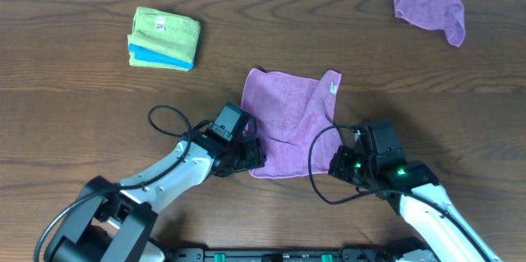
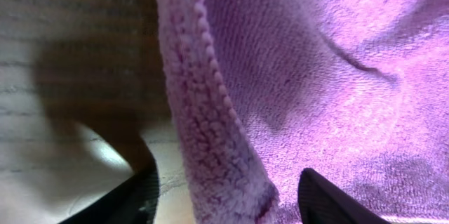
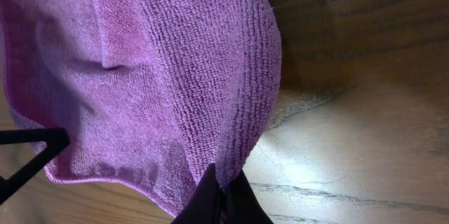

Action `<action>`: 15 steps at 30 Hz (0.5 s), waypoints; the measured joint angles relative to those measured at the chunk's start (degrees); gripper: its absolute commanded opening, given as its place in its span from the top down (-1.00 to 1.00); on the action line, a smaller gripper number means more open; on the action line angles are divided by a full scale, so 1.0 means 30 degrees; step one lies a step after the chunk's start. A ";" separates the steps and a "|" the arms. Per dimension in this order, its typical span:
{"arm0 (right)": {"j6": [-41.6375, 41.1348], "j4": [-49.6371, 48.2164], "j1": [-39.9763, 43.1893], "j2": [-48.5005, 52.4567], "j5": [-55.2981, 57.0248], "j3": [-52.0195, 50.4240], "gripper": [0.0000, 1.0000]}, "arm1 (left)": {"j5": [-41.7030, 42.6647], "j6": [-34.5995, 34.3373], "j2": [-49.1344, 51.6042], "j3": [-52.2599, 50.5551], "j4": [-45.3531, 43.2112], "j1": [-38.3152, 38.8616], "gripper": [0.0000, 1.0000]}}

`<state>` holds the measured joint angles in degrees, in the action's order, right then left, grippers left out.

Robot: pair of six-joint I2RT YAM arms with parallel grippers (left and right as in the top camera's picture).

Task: Fold the cloth
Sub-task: 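Pull both near corners with both grippers to flatten the cloth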

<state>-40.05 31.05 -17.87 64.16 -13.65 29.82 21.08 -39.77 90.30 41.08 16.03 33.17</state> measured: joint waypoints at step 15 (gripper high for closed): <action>0.0510 0.0284 -0.0015 -0.0015 -0.0262 0.0000 0.97 | 0.0095 0.0787 -0.0189 0.0080 0.2922 -0.1166 0.88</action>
<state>-38.52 31.90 -17.91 64.12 -14.44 29.82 21.37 -37.41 89.73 41.32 24.80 29.67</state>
